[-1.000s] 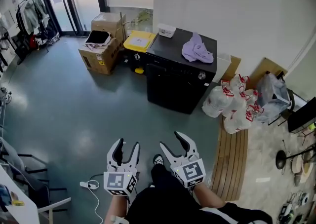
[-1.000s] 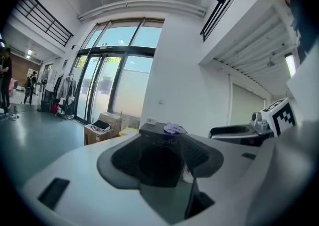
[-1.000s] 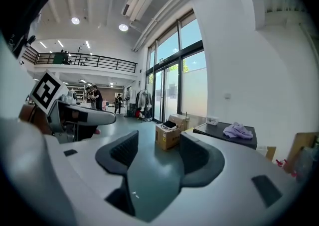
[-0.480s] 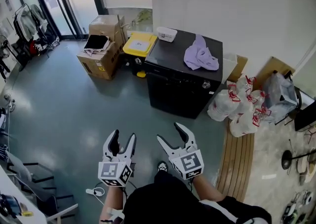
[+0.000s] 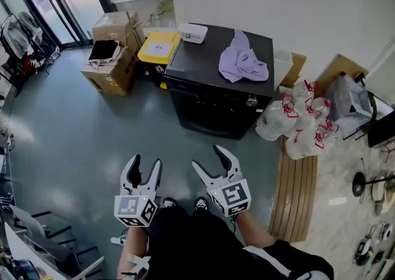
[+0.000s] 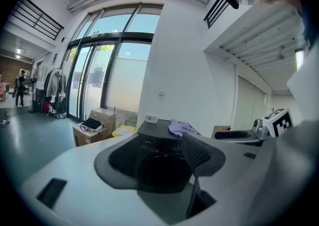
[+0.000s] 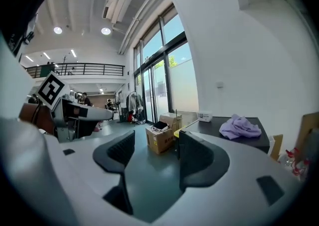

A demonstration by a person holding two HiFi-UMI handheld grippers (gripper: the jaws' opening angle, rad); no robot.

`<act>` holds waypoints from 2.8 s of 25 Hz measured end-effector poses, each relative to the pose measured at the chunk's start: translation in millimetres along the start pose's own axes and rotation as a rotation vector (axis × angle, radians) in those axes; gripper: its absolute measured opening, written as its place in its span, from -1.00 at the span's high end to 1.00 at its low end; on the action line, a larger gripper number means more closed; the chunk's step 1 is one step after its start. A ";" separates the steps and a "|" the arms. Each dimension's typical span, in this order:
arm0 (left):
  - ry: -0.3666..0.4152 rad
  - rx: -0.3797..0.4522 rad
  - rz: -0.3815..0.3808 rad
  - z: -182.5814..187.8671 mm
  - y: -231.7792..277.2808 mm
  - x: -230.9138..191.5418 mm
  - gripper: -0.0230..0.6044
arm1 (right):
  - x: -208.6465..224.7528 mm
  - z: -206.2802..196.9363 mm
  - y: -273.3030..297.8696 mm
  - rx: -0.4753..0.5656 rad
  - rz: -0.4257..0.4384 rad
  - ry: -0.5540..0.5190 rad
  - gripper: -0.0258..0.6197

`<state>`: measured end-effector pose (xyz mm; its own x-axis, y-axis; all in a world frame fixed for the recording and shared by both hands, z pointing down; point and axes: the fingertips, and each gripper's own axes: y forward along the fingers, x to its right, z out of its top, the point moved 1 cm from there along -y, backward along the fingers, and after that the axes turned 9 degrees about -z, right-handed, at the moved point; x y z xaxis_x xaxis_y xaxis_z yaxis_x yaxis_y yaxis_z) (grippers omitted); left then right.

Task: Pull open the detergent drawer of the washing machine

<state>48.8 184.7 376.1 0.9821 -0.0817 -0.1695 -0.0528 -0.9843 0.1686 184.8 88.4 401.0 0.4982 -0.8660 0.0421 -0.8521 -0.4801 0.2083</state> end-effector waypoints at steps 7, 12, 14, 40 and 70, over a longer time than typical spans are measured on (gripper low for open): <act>0.017 -0.043 -0.081 -1.2 61.1 -28.2 0.10 | 29.5 3.1 47.9 -0.012 -0.091 0.016 -0.04; 0.033 -0.034 -0.167 13.0 103.9 -65.3 0.10 | 33.9 15.4 96.7 0.006 -0.158 0.012 -0.04; 0.031 -0.045 -0.204 17.9 116.7 -82.9 0.10 | 29.9 16.2 115.9 -0.009 -0.184 0.012 -0.04; -0.018 -0.265 -0.540 -30.8 296.0 -210.3 0.10 | 76.9 -43.3 265.3 -0.256 -0.478 0.176 -0.08; -0.004 -0.536 -0.447 -138.5 457.5 -249.1 0.10 | 182.6 -146.7 395.2 -0.433 -0.489 0.281 -0.03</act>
<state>-195.0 -223.6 629.9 0.8883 0.3115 -0.3374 0.4534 -0.7111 0.5374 -37.5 -239.0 634.4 0.8792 -0.4692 0.0827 -0.4094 -0.6551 0.6351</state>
